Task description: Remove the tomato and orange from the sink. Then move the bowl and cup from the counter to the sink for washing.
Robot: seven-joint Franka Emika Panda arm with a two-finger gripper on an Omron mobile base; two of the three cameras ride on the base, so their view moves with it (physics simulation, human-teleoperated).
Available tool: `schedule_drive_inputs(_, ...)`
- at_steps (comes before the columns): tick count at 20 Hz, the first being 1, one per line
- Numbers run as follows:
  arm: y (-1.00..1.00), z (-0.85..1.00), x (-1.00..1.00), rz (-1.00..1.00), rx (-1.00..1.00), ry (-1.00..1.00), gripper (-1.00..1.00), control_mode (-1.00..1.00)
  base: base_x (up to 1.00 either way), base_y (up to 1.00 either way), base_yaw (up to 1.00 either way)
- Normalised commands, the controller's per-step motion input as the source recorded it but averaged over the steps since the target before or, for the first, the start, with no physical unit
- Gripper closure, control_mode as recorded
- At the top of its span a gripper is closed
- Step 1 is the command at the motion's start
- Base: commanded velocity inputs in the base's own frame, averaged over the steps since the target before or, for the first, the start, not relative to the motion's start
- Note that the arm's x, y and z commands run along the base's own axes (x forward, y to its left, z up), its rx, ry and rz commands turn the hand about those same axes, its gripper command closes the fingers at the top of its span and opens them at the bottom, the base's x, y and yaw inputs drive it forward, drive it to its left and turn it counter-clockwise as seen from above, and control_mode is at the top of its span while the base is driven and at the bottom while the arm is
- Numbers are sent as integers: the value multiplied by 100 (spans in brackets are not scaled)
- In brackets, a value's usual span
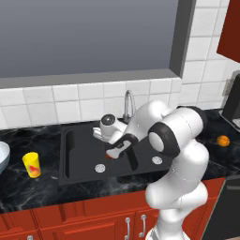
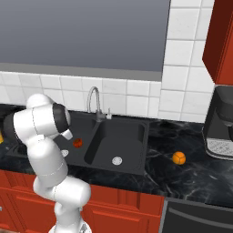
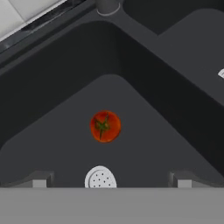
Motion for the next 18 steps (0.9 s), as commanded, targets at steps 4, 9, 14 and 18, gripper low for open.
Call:
schedule_drive_inputs(4,-2,-10,10,0,0,0,-100,-100,0,0,0)
schedule_drive_inputs(9,-1,-11,9,0,0,0,-100,-100,0,0,0)
schedule_drive_inputs(14,-3,-12,9,-1,0,0,-100,-100,0,0,0)
schedule_drive_inputs(18,-2,-12,9,-2,0,0,-100,-100,0,0,0)
